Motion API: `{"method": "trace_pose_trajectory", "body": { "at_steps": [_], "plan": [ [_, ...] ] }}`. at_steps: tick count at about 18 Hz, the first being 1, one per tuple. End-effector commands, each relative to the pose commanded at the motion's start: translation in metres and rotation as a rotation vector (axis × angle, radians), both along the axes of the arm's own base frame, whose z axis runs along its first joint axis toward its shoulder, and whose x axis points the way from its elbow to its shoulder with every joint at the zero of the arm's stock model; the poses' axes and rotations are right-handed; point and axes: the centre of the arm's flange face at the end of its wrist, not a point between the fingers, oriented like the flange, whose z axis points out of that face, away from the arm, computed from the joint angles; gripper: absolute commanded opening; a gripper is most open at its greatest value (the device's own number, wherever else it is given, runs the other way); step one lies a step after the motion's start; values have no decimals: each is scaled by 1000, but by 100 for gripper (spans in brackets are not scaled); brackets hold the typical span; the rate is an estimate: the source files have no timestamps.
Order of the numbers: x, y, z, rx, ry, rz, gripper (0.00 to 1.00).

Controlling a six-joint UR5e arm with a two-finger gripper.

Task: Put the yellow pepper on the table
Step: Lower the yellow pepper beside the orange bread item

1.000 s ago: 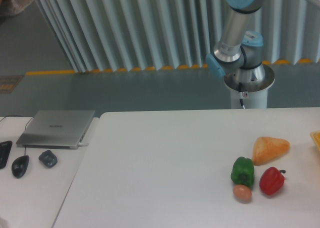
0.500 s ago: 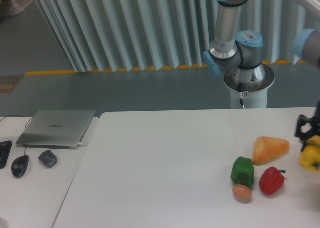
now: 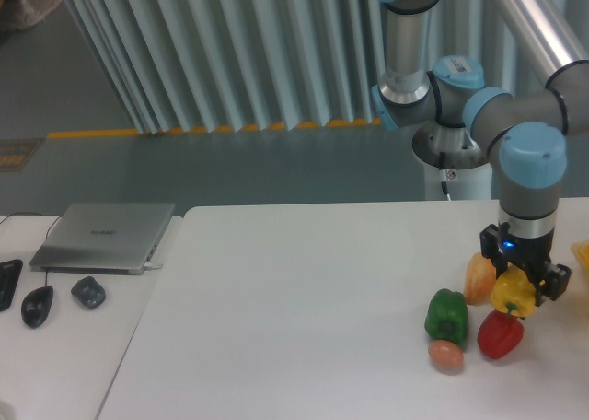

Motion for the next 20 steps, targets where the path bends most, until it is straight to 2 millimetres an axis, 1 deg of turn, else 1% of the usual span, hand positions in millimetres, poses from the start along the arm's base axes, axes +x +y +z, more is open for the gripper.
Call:
{"method": "trace_pose_trajectory", "body": {
  "at_steps": [1,3,5,7,10,12,15,19,20],
  "plan": [
    [18,9,-5,-6,-6,-31,61],
    [44,23,-9,-11,-20,-67,61],
    [62,26,-12,-13,-60,-84,59],
    [73,22,0,6,-72,-95,57],
    [76,22,2,23,-96,-94,57],
    [84,26,1,15,-88,-107,57],
    [82,27,3,15,-58,-105,57],
    [71,29,12,9,21,-122,57],
    [70,29,10,8,31,-123,57]
  ]
}}
